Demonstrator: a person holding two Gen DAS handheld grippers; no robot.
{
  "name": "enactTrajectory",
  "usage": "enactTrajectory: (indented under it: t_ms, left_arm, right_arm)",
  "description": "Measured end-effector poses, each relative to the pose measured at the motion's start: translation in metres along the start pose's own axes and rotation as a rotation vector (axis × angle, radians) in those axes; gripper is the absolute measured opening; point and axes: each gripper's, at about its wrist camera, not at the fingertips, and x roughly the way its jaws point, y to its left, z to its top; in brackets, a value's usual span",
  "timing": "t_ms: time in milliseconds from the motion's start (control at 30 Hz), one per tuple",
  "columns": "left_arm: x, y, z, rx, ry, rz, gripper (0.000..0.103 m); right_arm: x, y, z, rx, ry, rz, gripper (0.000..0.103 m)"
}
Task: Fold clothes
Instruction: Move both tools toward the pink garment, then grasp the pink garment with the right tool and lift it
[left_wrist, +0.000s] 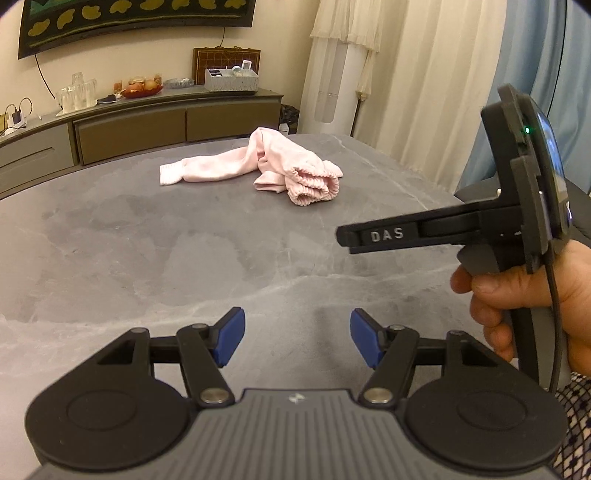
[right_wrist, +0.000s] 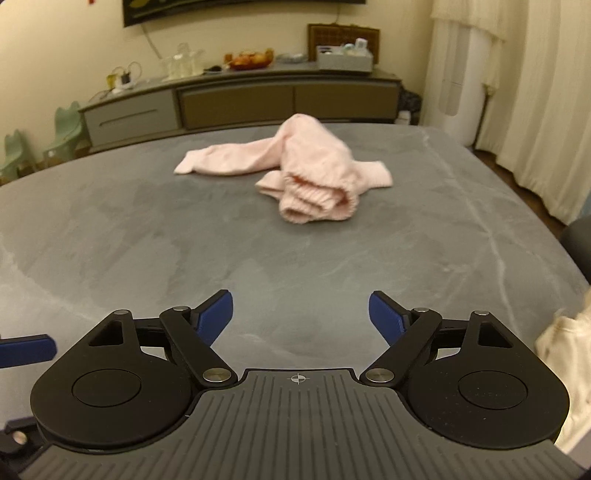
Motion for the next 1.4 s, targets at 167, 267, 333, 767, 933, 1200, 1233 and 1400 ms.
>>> enactTrajectory:
  t_ms: [167, 267, 333, 767, 933, 1200, 1233, 1400]
  left_arm:
    - [0.006, -0.005, 0.005, -0.001, 0.008, -0.009, 0.064]
    - [0.009, -0.004, 0.005, -0.010, 0.015, -0.005, 0.064]
    - [0.009, -0.002, 0.005, -0.031, 0.015, -0.001, 0.064]
    - [-0.026, 0.018, 0.032, -0.118, -0.082, -0.005, 0.074]
    - [-0.029, 0.035, 0.039, -0.167, -0.102, 0.036, 0.074]
    - [-0.066, 0.081, 0.047, -0.288, -0.234, 0.185, 0.074]
    - [-0.072, 0.086, 0.046, -0.303, -0.254, 0.191, 0.074]
    - [-0.096, 0.101, 0.040, -0.325, -0.300, 0.200, 0.077]
  right_arm:
    - [0.006, 0.001, 0.004, -0.012, -0.010, 0.024, 0.084]
    - [0.009, -0.004, 0.004, -0.008, -0.006, 0.025, 0.084]
    - [0.013, -0.007, 0.005, -0.006, 0.001, 0.019, 0.084]
    - [0.114, -0.021, 0.071, -0.043, -0.110, -0.110, 0.096]
    - [0.155, -0.019, 0.086, -0.065, -0.099, -0.087, 0.052]
    - [0.091, -0.011, 0.096, 0.094, -0.126, 0.267, 0.020]
    - [0.078, -0.009, 0.095, 0.118, -0.134, 0.322, 0.020]
    - [0.011, -0.002, 0.085, 0.238, -0.172, 0.598, 0.020]
